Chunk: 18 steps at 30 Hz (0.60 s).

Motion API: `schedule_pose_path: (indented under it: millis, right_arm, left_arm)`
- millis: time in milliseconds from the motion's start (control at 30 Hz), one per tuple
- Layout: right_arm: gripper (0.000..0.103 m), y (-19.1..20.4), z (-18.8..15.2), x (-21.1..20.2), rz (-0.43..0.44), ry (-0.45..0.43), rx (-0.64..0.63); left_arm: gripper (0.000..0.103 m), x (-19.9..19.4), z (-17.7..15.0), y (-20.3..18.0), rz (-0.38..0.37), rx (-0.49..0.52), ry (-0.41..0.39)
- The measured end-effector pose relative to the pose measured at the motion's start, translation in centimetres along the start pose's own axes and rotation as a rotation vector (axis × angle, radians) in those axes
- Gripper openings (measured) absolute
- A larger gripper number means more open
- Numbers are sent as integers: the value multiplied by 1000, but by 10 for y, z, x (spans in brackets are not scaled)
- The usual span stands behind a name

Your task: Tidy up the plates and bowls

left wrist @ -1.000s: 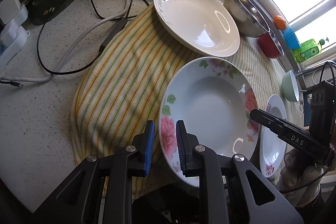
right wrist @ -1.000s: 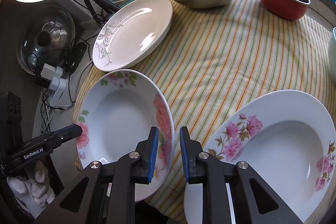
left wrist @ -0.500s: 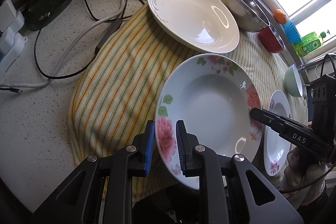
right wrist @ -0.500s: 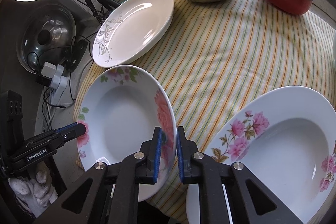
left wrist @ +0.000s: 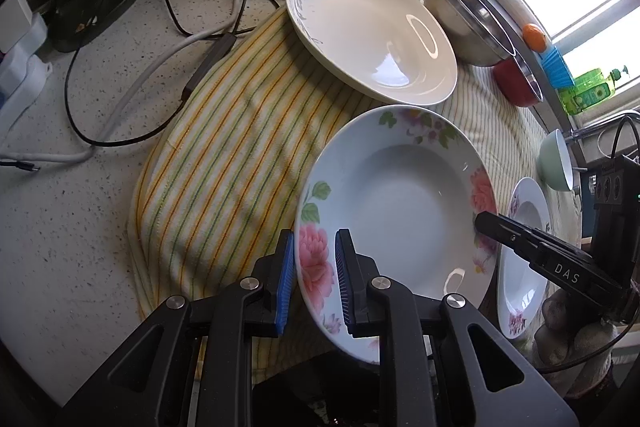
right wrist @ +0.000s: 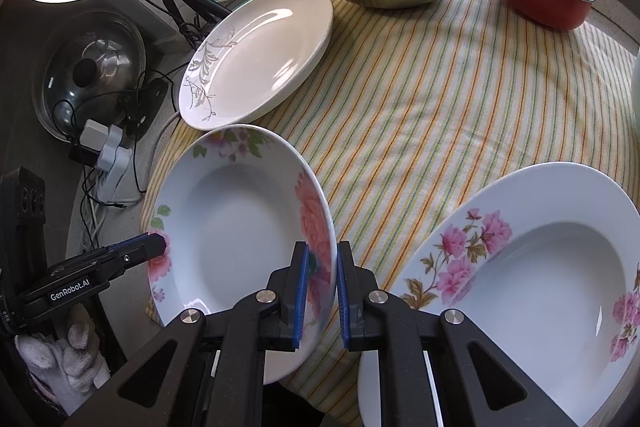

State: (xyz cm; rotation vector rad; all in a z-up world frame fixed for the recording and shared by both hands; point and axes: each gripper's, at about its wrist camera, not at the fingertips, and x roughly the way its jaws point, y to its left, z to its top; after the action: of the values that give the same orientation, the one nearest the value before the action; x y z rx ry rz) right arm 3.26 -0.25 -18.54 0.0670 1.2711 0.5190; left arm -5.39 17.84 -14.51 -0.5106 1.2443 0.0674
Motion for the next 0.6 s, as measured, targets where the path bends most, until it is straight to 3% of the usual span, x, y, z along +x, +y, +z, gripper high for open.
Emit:
schedule_pose_path:
  millis: [600]
  right_arm:
    - [12, -11, 1, -26, 18, -63, 54]
  left_arm:
    - [18, -14, 14, -20, -12, 42, -33]
